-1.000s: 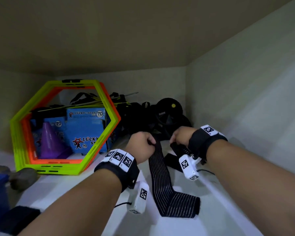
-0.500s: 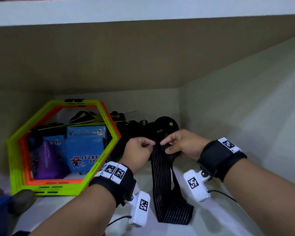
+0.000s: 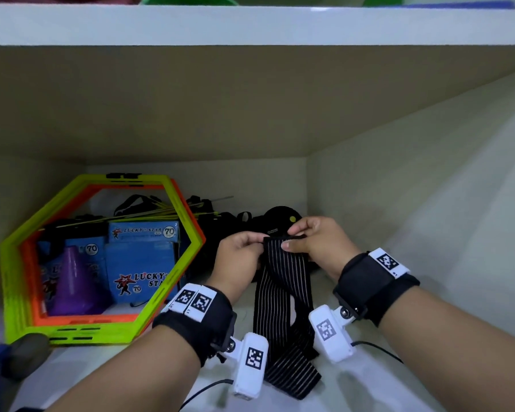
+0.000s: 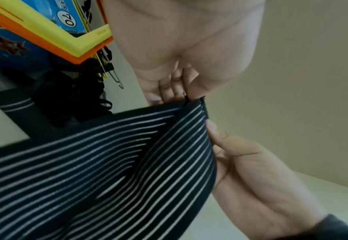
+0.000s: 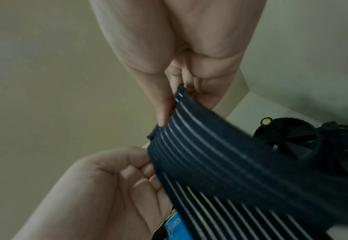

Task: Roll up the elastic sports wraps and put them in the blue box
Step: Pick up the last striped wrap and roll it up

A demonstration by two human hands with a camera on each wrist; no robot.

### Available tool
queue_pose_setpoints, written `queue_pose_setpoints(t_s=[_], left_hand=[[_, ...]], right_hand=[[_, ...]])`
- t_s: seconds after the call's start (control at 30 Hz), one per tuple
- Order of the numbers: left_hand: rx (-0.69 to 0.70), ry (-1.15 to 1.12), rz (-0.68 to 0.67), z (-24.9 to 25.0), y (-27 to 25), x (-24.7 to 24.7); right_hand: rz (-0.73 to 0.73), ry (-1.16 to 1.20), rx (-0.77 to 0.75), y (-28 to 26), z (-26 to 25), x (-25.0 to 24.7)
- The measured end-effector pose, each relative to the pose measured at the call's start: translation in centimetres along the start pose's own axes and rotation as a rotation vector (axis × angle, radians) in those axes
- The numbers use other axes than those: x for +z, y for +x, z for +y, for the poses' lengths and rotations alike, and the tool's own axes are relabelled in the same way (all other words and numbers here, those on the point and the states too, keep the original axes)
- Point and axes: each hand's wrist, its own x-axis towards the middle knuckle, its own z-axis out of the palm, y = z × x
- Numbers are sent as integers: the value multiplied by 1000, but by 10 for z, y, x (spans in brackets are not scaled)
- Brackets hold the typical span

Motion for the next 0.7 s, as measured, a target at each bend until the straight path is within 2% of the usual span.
queue_pose_setpoints(t_s=[0.1, 0.23, 0.43, 0.57, 0.7], left_hand=[[-22, -100, 13, 5, -2, 4], [84, -8, 57, 3, 0, 8], [166, -37, 179, 5, 2, 10], [213, 27, 166, 5, -4, 15], [234, 44, 211, 10, -10, 22]], right_hand=[[66, -18, -15, -1, 2, 3], [119, -82, -59, -1, 3, 6], [275, -352, -184, -11, 3, 10], [225, -235, -180, -18, 10, 12], [222, -107, -206, -24, 11, 19]])
